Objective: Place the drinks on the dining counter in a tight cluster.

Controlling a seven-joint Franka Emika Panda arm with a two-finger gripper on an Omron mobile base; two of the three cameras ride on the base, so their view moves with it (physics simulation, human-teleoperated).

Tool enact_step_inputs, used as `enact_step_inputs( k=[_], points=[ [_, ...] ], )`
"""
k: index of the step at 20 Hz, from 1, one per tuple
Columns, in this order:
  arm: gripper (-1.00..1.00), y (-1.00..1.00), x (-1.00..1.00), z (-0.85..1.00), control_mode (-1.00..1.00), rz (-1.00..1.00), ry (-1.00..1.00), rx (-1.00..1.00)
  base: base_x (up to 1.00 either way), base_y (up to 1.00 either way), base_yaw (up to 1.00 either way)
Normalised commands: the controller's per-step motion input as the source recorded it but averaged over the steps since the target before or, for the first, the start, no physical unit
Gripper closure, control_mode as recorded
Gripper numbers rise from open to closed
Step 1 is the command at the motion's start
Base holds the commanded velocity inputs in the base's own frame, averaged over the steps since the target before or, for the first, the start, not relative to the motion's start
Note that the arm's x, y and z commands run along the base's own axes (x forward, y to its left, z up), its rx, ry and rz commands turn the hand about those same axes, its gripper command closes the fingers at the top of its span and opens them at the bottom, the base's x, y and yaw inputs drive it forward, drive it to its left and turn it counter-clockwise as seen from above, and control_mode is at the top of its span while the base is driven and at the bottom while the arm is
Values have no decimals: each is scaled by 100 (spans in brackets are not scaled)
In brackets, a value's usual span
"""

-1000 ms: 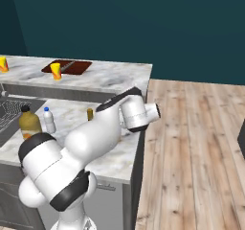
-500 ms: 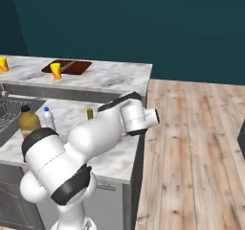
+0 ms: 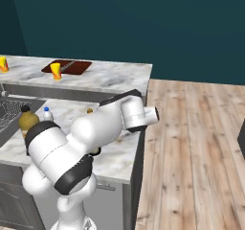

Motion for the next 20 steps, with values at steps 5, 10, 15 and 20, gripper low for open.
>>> enact_step_inputs(
  k=[5, 10, 15, 20],
  points=[
    [-100, 5, 0, 0, -100, 0, 0, 0, 0, 0, 0],
    [-100, 21, 0, 0, -100, 0, 0, 0, 0, 0, 0],
    [-100, 20, 0, 0, -100, 0, 0, 0, 0, 0, 0],
    [-100, 20, 0, 0, -100, 0, 0, 0, 0, 0, 0]
  ],
)
